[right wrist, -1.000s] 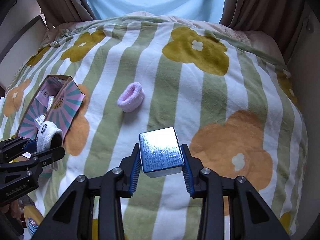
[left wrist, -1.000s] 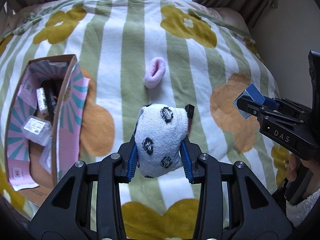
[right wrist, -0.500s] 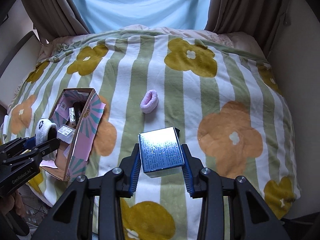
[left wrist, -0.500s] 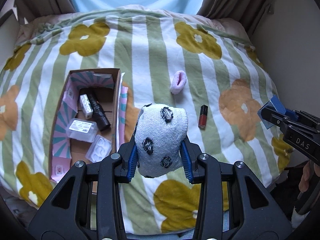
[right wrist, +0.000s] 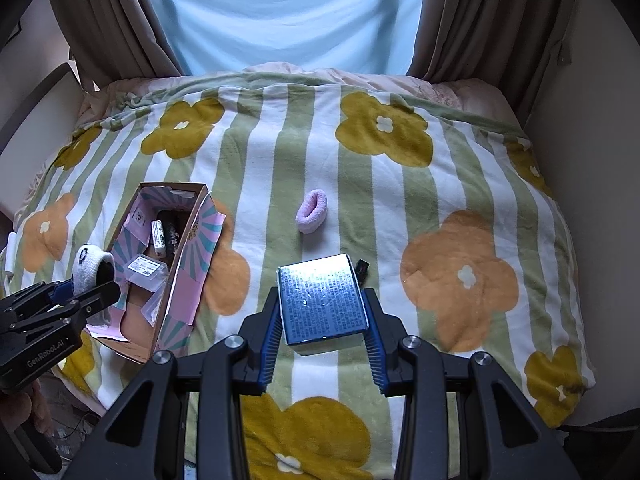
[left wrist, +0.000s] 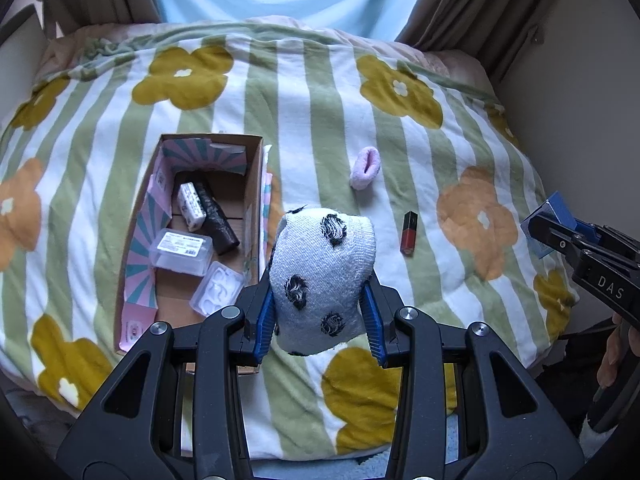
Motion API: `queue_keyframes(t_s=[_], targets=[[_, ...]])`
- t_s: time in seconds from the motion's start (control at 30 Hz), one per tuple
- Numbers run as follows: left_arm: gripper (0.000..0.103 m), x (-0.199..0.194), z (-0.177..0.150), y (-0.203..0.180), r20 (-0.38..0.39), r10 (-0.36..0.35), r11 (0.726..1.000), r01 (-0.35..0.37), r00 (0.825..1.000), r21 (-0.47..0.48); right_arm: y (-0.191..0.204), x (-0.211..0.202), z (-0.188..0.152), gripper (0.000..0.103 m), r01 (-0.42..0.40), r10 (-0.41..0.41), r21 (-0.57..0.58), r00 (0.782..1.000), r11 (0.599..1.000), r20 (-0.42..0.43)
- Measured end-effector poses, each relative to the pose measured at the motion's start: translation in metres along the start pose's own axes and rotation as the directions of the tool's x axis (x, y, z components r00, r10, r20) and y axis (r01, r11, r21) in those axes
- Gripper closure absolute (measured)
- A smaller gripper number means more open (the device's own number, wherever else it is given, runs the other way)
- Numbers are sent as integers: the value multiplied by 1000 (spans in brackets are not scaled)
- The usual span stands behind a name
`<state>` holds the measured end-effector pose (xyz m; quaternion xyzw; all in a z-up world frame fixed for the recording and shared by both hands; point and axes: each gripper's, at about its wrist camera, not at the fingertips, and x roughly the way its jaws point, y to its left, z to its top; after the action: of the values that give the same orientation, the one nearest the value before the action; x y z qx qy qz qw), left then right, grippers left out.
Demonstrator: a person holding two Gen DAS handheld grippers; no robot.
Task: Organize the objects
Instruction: 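Lift and carry the panda pouch with the left gripper while the right carries the silver cube to the box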
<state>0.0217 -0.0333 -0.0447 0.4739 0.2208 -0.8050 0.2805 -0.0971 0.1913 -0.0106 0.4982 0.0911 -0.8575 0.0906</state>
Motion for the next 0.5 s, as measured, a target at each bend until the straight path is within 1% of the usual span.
queue_keyframes(t_s=[0.13,0.3,0.5], targets=[[69,-4,-5,17,-2,10,1000,-11,1000,-23,21,1,3,68,-20,20,-31,1000,999,4],[69,-8,-12,42,-7,41,997,-41,999,-65,51,8,7,68,-64,64,-76,998,995,-1],[69,-10,-24,86,-32,86,986,-90,996,-137,92,26,14,68,-130,128,-137,992,982,-24]])
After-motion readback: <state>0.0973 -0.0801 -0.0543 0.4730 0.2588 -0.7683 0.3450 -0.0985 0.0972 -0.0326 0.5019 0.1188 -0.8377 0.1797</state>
